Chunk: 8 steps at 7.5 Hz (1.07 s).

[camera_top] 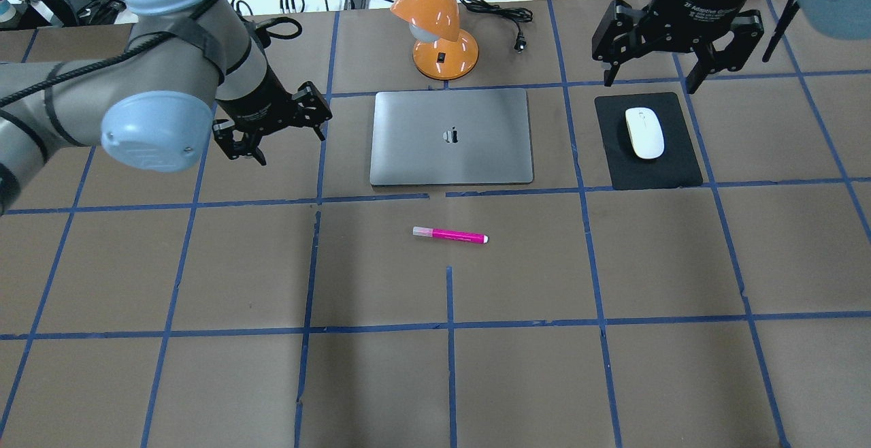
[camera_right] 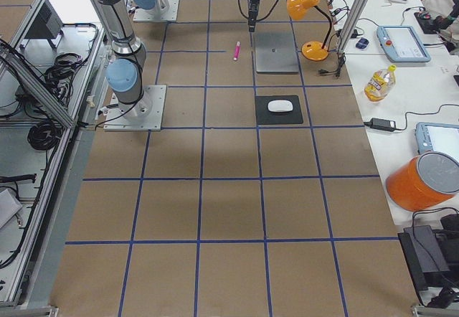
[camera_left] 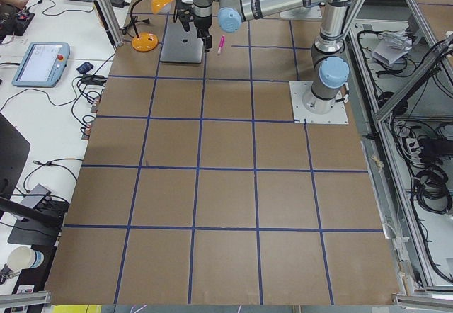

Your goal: Place pen and mouse around notebook

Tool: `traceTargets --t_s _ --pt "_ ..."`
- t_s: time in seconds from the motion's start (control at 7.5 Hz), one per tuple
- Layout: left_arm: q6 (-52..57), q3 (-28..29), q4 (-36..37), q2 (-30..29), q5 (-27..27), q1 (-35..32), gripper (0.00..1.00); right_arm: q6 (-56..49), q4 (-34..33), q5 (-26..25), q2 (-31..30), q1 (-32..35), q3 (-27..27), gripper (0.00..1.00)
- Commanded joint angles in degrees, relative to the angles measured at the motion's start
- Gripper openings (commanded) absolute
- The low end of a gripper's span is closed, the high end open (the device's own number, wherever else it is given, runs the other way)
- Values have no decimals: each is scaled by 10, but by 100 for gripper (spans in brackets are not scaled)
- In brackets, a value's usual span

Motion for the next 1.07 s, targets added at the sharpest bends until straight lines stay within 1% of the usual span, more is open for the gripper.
traceTargets --t_s 0.0,0.13,0.27,0.53,0.93 --pt "118 15 -89 43 0 44 100 0 0 0 0 0 0 100" --pt "179 15 -127 67 7 60 100 0 0 0 0 0 0 100" --pt "237 15 -149 88 35 64 100 0 0 0 0 0 0 100" --pt "242 15 -193 114 36 68 100 0 1 -1 0 0 1 100" --pt "241 11 -197 135 35 64 100 -1 1 -1 0 0 1 100"
